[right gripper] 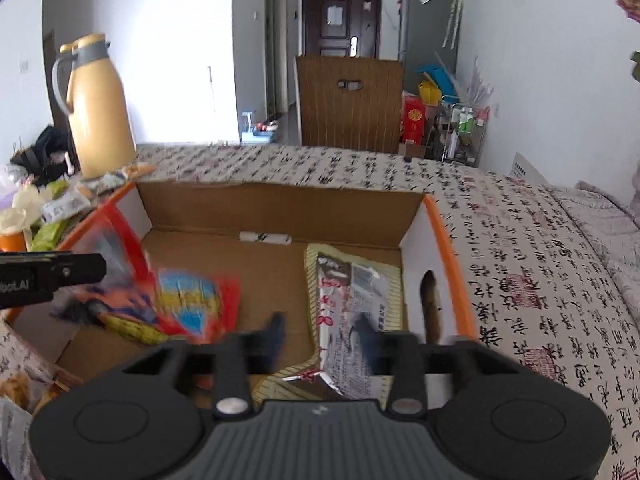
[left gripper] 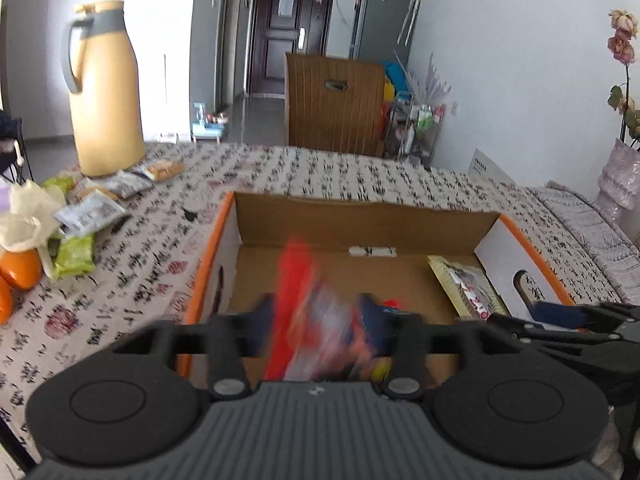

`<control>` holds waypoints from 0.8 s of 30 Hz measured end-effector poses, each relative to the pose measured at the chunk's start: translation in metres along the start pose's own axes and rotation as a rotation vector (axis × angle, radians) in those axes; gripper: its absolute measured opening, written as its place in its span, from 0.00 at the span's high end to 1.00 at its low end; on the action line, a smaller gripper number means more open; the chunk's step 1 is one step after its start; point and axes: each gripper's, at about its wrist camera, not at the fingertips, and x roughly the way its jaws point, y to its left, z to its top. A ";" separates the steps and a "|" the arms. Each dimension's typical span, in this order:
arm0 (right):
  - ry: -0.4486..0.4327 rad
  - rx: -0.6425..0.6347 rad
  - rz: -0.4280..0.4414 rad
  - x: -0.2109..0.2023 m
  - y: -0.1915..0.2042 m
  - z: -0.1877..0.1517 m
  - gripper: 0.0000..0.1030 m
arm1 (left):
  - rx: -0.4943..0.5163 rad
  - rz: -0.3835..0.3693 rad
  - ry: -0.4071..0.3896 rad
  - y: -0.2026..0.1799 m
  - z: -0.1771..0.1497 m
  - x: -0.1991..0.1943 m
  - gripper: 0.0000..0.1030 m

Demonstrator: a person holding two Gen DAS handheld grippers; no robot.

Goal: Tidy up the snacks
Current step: 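Carry both packets over the cardboard box and open both tools to drop them, then move both open tools back over the snack pile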

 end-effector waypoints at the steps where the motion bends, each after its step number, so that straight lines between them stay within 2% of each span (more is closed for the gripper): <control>1: -0.014 0.005 0.002 -0.006 -0.001 -0.001 0.25 | 0.001 0.004 -0.020 -0.001 0.001 -0.006 0.14; 2: -0.023 0.007 0.006 -0.012 -0.002 -0.001 0.22 | 0.005 0.006 -0.046 -0.001 0.001 -0.013 0.01; 3: -0.029 0.012 0.009 -0.017 -0.003 -0.002 0.21 | 0.008 0.003 -0.065 -0.001 0.001 -0.019 0.00; 5: -0.043 0.015 0.008 -0.024 -0.007 -0.001 0.08 | 0.014 -0.014 -0.082 -0.002 0.002 -0.028 0.00; 7: -0.056 0.020 0.003 -0.031 -0.009 -0.002 0.00 | 0.014 -0.018 -0.091 -0.004 0.002 -0.035 0.00; 18: -0.113 0.008 -0.004 -0.082 -0.003 -0.023 0.00 | -0.004 -0.022 -0.119 0.001 -0.014 -0.073 0.00; 24: -0.144 0.021 0.008 -0.118 0.001 -0.046 0.00 | -0.033 -0.040 -0.139 0.011 -0.032 -0.102 0.00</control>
